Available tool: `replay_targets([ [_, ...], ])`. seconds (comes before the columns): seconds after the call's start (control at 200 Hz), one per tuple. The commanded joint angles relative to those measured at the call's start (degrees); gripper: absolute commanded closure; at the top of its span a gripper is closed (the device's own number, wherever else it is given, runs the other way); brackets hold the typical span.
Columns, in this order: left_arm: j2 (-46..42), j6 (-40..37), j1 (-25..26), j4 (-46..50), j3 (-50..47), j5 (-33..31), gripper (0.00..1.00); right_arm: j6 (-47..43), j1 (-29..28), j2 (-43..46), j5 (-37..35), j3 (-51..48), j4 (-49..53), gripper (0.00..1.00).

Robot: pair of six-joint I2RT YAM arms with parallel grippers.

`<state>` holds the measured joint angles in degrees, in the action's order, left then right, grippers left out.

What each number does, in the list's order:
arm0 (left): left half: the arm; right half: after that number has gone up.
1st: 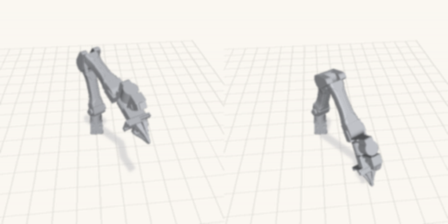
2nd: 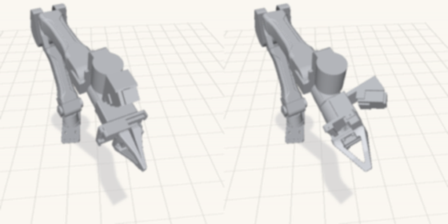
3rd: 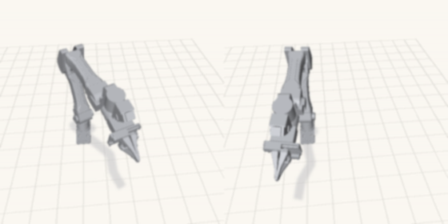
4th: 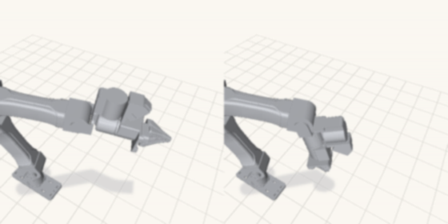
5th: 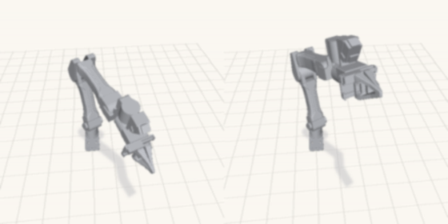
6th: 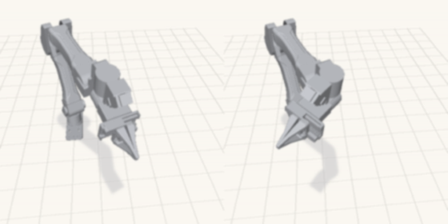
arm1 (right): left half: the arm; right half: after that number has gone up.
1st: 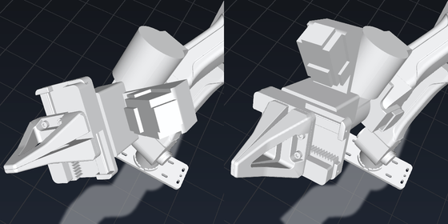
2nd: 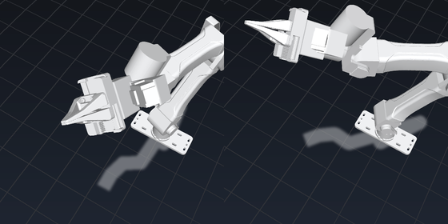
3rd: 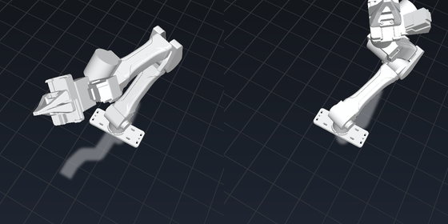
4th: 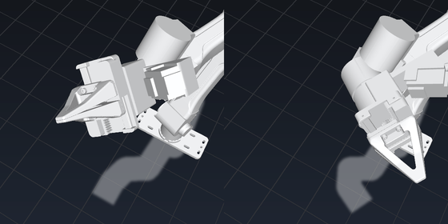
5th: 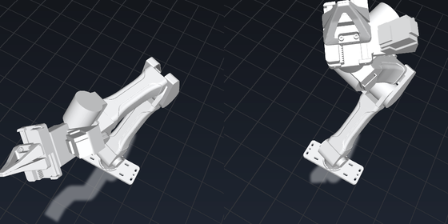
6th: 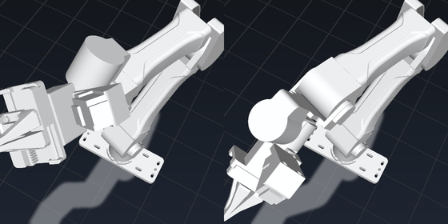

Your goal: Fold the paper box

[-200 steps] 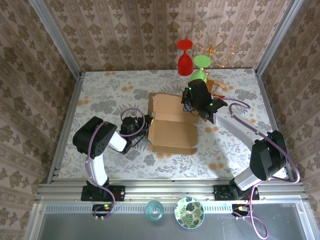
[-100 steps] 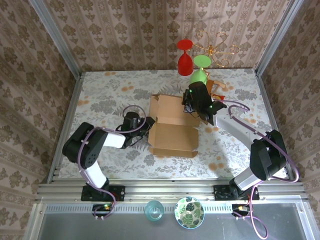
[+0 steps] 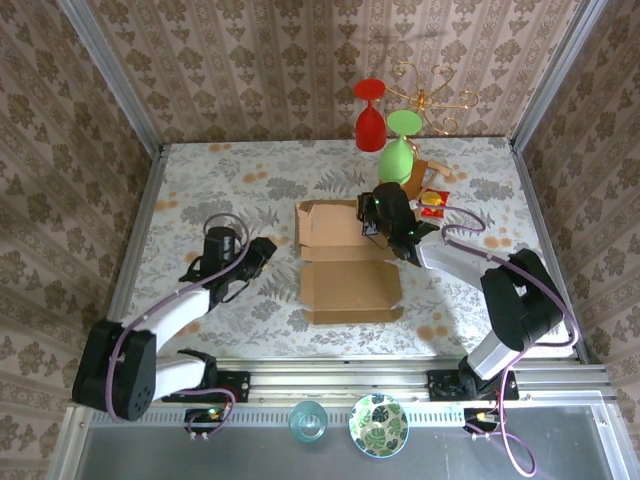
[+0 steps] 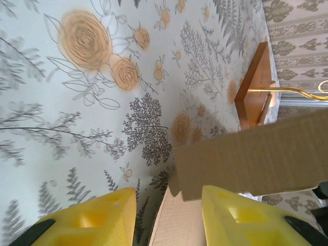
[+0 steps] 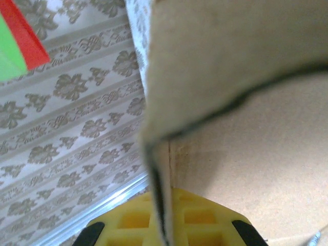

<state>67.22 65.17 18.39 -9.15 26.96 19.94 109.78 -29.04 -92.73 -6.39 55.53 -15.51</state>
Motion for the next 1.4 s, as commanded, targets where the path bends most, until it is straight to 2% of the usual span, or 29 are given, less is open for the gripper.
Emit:
replay_targets([
  [0.0,-2.76,-5.78,-4.01,9.89,0.12,2.95,0.61,-4.79,-0.23,-2.33,1.81,0.37,-7.60,1.00],
  [0.11,-2.47,-8.40,-8.19,11.12,2.11,4.79,0.63,-7.32,-0.32,-3.56,3.76,0.42,-10.76,1.00],
  [0.3,0.82,-12.80,-10.98,9.72,5.55,6.19,0.65,-13.46,-0.15,-5.79,8.58,-2.29,-19.82,1.00],
  [0.49,6.24,-24.44,-11.28,7.21,9.27,11.28,0.71,-18.10,0.16,-6.03,13.28,-7.34,-27.03,1.00],
  [0.67,8.51,-40.08,-8.20,6.36,11.28,12.22,0.72,-19.17,1.08,-6.62,15.97,-10.80,-30.13,1.00],
  [0.885,12.24,-53.21,-2.22,8.36,14.16,10.46,0.70,-19.07,1.79,-7.43,17.02,-9.75,-29.99,1.00],
  [1.06,13.90,-59.38,0.36,7.08,14.16,9.30,0.67,-18.73,2.08,-7.77,17.20,-9.74,-29.62,1.00],
  [1.265,13.61,-67.21,0.71,4.66,11.64,13.85,0.68,-18.73,2.41,-8.25,17.81,-8.86,-29.32,1.00],
  [1.395,13.90,-69.16,1.37,3.85,11.42,16.33,0.68,-18.65,2.49,-8.42,17.92,-8.94,-29.49,1.00],
])
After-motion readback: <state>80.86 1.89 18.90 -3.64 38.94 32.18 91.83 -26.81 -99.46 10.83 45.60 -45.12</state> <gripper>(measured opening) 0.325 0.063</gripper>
